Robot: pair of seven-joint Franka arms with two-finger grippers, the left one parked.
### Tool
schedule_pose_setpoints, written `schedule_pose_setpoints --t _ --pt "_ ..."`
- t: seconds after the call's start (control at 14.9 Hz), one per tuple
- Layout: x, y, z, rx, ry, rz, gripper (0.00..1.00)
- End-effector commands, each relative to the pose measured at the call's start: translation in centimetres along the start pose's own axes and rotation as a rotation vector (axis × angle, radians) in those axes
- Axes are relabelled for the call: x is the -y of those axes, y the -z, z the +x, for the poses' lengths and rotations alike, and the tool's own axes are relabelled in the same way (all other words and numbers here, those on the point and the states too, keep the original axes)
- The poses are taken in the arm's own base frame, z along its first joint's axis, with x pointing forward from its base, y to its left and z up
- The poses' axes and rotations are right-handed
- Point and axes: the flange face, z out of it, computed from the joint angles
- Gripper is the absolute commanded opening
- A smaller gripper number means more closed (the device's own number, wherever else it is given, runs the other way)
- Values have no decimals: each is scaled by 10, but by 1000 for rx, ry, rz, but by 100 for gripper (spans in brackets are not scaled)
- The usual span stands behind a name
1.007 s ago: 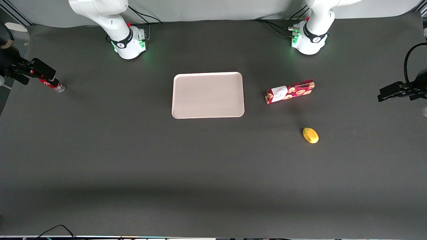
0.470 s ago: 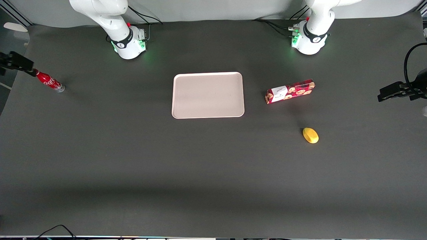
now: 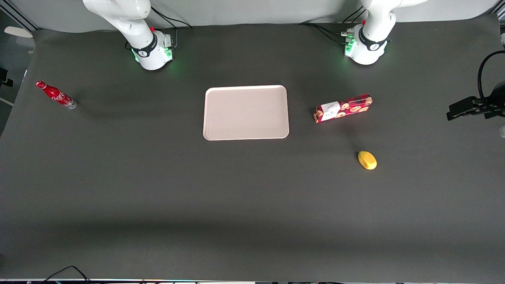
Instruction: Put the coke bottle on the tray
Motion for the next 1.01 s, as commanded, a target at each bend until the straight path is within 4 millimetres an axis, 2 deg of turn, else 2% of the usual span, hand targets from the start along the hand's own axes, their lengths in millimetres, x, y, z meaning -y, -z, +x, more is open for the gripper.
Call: schedule_pose_setpoints --t 0.0,0.13,0.4,0.54,0.81,0.94 --pt "-45 -65 -33 -46 86 -30 100" --pt "-78 -114 -53 -82 109 -23 100" --pt "-112 -197 -95 -127 93 -4 100" --pt "-116 -220 -113 -127 64 24 100" --pt "-121 -255 -136 -158 57 28 100" --pt "-119 -264 -138 -161 56 28 100"
